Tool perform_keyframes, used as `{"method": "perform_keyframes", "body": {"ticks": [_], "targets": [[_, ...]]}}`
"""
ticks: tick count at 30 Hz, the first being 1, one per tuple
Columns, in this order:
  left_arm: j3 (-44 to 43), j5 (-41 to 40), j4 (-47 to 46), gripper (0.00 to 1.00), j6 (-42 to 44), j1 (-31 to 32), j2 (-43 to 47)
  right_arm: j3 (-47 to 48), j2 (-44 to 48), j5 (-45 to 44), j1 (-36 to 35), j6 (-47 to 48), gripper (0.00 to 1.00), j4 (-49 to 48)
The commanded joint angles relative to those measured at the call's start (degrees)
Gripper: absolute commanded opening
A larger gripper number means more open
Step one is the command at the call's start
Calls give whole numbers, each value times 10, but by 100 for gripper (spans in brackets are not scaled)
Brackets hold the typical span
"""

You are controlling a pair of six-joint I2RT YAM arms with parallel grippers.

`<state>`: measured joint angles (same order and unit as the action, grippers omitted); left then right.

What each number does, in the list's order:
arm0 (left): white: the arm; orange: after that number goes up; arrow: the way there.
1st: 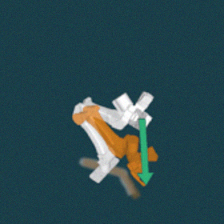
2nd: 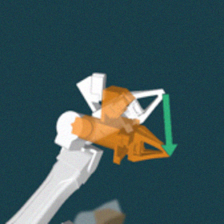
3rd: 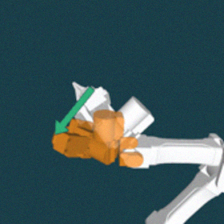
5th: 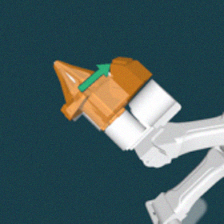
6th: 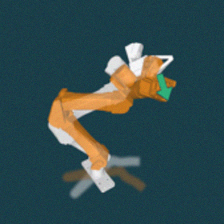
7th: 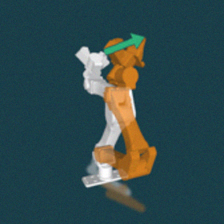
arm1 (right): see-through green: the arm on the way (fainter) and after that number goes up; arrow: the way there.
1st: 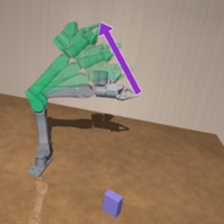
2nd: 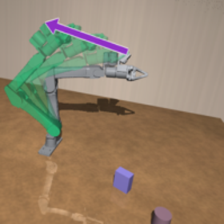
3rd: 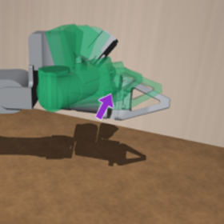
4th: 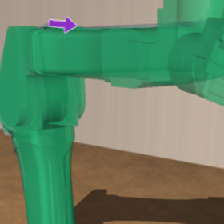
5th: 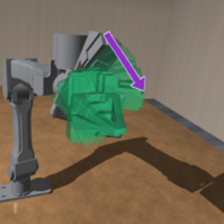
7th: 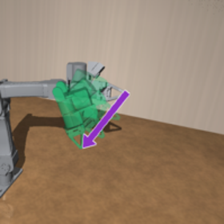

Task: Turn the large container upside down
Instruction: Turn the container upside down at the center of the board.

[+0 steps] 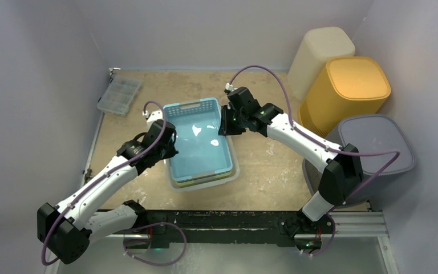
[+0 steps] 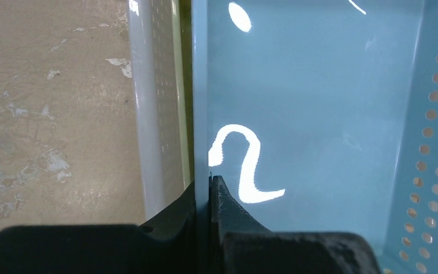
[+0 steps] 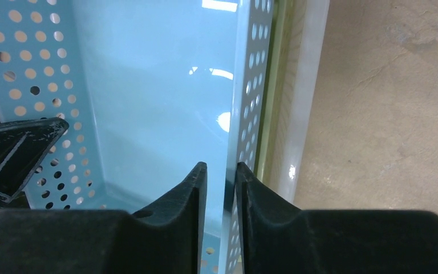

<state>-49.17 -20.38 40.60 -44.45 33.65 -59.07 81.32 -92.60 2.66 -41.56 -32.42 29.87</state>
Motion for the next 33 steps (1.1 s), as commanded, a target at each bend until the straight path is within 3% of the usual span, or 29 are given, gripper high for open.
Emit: {"method": "perform_keyframes", "body": {"ticks": [1, 8, 14, 22, 29, 33], "targets": [[-12, 7, -19, 0, -21, 0, 17, 15, 43, 16, 0, -27, 33, -30], [-10, 30, -45, 0, -52, -36, 10, -31, 144, -19, 0, -72, 78, -48], [-2, 146, -78, 0, -50, -158, 8, -118, 256, -1, 1, -120, 97, -122], [34, 228, -133, 0, -134, -176, 8, -285, 334, 96, 0, -200, 99, -295], [57, 237, -142, 0, -164, -176, 30, -308, 323, 93, -49, -220, 94, -337], [73, 241, -147, 0, -186, -176, 44, -312, 308, 69, -85, -241, 84, -368]]}}
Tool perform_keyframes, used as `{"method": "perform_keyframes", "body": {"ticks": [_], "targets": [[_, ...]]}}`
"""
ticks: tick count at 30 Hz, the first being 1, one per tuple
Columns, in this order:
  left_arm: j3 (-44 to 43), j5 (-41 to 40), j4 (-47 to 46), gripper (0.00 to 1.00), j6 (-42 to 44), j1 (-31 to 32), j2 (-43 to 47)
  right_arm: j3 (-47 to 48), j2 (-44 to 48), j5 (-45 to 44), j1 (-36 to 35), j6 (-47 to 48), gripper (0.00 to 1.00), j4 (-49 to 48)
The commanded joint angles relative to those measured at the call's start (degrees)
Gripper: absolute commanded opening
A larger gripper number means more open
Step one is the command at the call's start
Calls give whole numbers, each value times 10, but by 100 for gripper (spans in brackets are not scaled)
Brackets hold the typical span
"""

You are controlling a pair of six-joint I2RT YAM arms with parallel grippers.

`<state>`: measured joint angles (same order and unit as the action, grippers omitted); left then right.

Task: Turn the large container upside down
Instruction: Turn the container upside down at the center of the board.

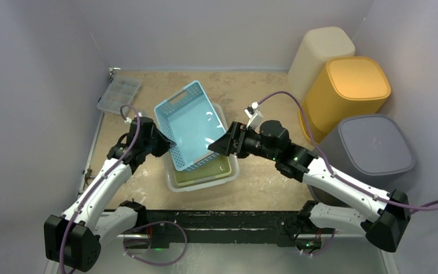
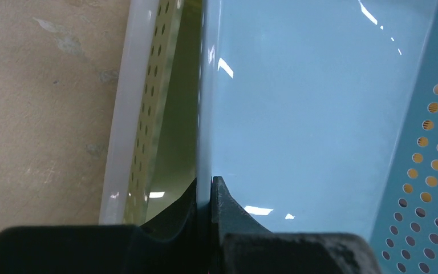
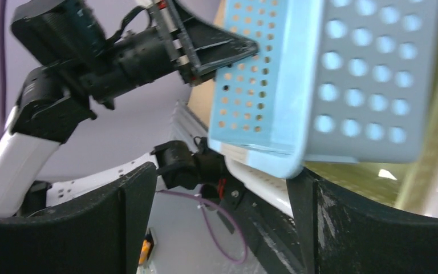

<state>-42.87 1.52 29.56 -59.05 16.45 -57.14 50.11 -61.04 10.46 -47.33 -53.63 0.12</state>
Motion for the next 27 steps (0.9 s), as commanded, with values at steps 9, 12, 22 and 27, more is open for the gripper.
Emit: {"method": "perform_keyframes", "body": {"ticks": [9, 12, 22, 27], "targets": [[45, 47, -65, 0, -79, -4, 53, 8, -52, -32, -57, -46, 70, -114], [47, 57, -69, 0, -82, -4, 52, 15, -63, -36, -58, -43, 63, -119], [53, 66, -73, 0, -99, -4, 69, 23, -83, -30, -61, -45, 53, -142], [60, 69, -81, 0, -112, -4, 79, 19, -78, -46, -63, -45, 46, -153]]}}
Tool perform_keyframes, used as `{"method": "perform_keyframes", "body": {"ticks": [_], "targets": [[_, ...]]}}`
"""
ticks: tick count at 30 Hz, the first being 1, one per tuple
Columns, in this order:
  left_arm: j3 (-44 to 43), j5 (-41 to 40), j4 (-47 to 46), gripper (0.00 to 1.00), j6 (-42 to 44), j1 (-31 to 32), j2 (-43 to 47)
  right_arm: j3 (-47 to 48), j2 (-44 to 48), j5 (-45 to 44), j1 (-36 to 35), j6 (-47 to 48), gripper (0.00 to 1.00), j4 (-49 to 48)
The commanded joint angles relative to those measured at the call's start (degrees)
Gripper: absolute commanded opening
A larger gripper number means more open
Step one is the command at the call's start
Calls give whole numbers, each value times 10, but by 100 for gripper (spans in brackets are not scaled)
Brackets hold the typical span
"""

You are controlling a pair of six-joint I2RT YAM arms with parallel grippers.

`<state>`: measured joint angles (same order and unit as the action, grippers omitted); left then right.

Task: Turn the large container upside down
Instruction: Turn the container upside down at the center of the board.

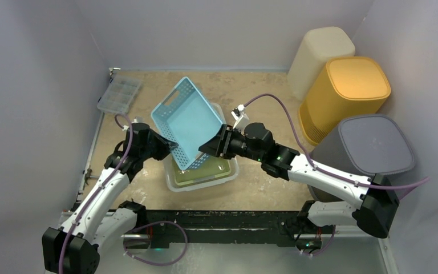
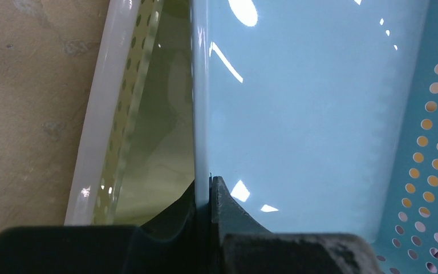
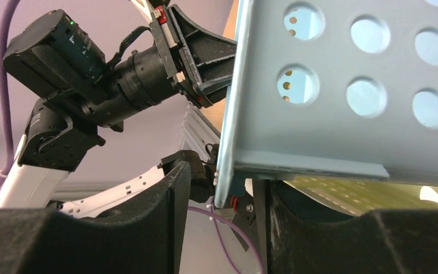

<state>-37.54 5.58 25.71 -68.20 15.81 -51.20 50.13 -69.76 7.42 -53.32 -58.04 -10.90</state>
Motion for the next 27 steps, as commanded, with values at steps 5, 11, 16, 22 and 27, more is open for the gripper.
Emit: {"method": "perform_keyframes", "body": {"ticks": [5, 11, 16, 22, 27], "targets": [[17, 36, -49, 0, -37, 3, 32, 19, 21, -45, -5, 3, 46, -69], [31, 42, -58, 0, -60, 3, 50, 22, 16, -71, -6, 3, 41, -108], [35, 49, -59, 0, -60, 3, 53, 32, 1, -73, -10, 4, 32, -118], [41, 51, -59, 0, -60, 4, 60, 38, -6, -114, -16, -2, 31, -105], [51, 58, -69, 0, -66, 4, 63, 23, -4, -174, -31, -19, 38, -121]]}}
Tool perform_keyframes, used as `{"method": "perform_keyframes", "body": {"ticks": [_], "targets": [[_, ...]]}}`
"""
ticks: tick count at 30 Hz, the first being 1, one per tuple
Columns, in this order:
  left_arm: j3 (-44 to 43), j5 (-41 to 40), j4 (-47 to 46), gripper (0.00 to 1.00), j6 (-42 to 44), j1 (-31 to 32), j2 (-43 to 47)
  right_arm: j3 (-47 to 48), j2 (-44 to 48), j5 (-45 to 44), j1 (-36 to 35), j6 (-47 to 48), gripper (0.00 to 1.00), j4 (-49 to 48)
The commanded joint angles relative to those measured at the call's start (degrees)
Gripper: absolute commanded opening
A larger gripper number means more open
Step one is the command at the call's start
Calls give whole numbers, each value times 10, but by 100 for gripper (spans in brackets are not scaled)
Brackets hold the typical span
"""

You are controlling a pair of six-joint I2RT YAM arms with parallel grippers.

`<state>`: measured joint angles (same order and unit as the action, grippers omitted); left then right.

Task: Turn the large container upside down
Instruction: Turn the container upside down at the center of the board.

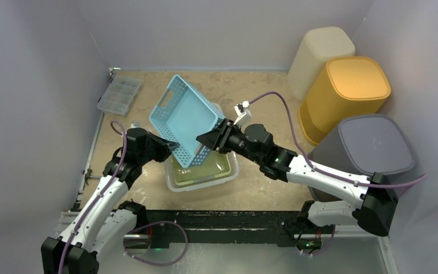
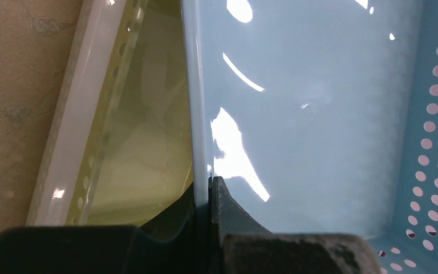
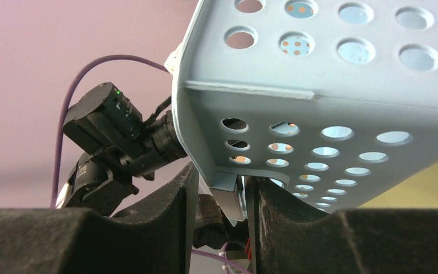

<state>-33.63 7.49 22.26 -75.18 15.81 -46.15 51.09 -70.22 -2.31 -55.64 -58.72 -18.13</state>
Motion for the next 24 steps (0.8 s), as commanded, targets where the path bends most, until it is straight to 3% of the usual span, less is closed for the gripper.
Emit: {"method": "perform_keyframes", "body": {"ticks": [1, 16, 24], "targets": [[13, 39, -34, 0, 3, 4, 12, 13, -1, -82, -11, -11, 39, -52], [21, 45, -47, 0, 1, 4, 4, 45, -34, -105, -37, 12, 29, -43], [22, 54, -60, 0, 14, 3, -1, 77, -36, -91, -36, 47, 0, -12]]}}
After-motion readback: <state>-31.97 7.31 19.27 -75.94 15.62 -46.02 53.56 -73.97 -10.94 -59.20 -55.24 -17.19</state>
